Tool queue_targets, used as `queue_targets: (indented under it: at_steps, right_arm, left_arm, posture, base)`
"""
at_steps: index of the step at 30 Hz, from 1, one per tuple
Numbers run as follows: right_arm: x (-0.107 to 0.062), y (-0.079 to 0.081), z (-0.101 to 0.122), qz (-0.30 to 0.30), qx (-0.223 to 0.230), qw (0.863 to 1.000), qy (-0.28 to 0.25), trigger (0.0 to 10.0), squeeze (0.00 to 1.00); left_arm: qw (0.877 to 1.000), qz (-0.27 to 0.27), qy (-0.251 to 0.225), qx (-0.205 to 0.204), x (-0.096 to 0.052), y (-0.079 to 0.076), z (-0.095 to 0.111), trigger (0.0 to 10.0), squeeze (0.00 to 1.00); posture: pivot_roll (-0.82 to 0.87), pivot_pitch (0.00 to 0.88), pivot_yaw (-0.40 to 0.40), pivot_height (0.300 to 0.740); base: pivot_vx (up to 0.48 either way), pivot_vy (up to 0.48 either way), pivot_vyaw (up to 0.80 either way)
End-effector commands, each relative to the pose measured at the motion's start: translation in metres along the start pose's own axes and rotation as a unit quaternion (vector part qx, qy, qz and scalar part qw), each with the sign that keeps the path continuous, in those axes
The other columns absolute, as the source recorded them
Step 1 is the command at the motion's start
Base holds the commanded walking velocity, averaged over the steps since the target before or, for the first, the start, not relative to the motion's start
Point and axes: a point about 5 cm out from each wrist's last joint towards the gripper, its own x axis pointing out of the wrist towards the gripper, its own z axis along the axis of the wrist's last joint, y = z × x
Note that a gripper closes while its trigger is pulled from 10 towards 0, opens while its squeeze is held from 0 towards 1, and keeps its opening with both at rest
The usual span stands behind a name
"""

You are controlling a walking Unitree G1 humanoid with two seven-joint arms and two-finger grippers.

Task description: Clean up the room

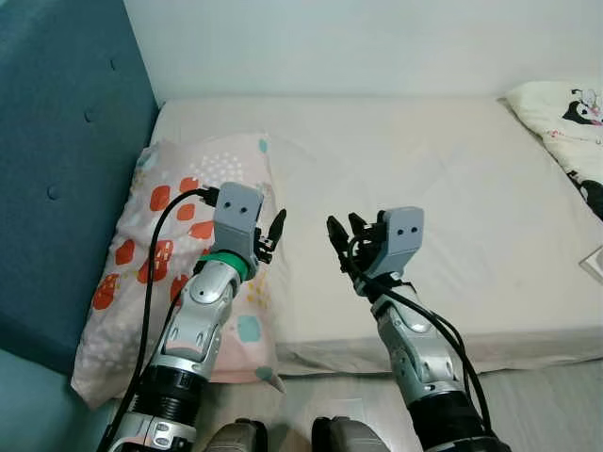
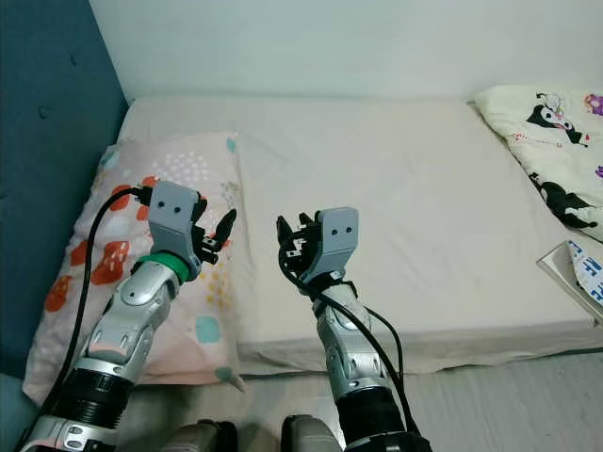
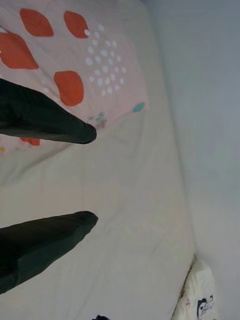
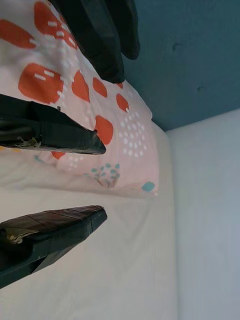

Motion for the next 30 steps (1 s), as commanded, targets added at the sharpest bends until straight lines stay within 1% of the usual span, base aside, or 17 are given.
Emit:
queue_targets:
  at_steps: [1, 9, 18, 19, 24, 30]
  right_arm:
    - [-0.0032, -0.0023, -0.0024, -0.005, 0.000, 1.000, 0.003, 10.0, 0.00]
    - [-0.0054, -0.0087, -0.0036, -0.012, -0.007, 1.000, 0.007, 10.0, 0.00]
    - [-0.0105, -0.0094, -0.0083, -0.016, -0.009, 1.000, 0.012, 10.0, 0.00]
    - [-0.0105, -0.0089, -0.0073, -0.013, -0.011, 1.000, 0.010, 10.0, 0.00]
    - [-0.0102, -0.0082, -0.0040, -0.008, -0.017, 1.000, 0.004, 10.0, 0.00]
    - [-0.0089, -0.0102, -0.0013, -0.014, -0.016, 1.000, 0.000, 10.0, 0.00]
  left_arm:
    - [1.000, -0.001, 0.009, 0.005, -0.0027, 0.0001, -0.0058, 10.0, 0.00]
    - [1.000, -0.009, 0.011, -0.001, -0.0040, -0.0029, -0.0091, 10.0, 0.00]
    - [1.000, -0.013, 0.014, -0.006, -0.0072, -0.0020, -0.0120, 10.0, 0.00]
    - [1.000, -0.011, 0.013, -0.008, -0.0070, -0.0015, -0.0115, 10.0, 0.00]
    - [1.000, -0.004, 0.008, -0.016, -0.0068, -0.0005, -0.0097, 10.0, 0.00]
    - [1.000, -0.008, 0.012, -0.016, -0.0075, -0.0040, -0.0120, 10.0, 0.00]
  posture:
    - [-0.03, 0.014, 0.001, 0.740]
    - [-0.04, 0.022, 0.002, 0.740]
    - [-0.05, 0.031, 0.001, 0.740]
    - [-0.05, 0.042, -0.006, 0.740]
    - [-0.05, 0.045, -0.006, 0.740]
    - [-0.05, 0.052, -0.006, 0.740]
  base:
    - [0.000, 0.000, 0.00]
    - [0.000, 0.000, 0.00]
    - [0.000, 0.000, 0.00]
    - [0.000, 0.000, 0.00]
    - [0.000, 0.000, 0.00]
    - [0.000, 0.000, 0.00]
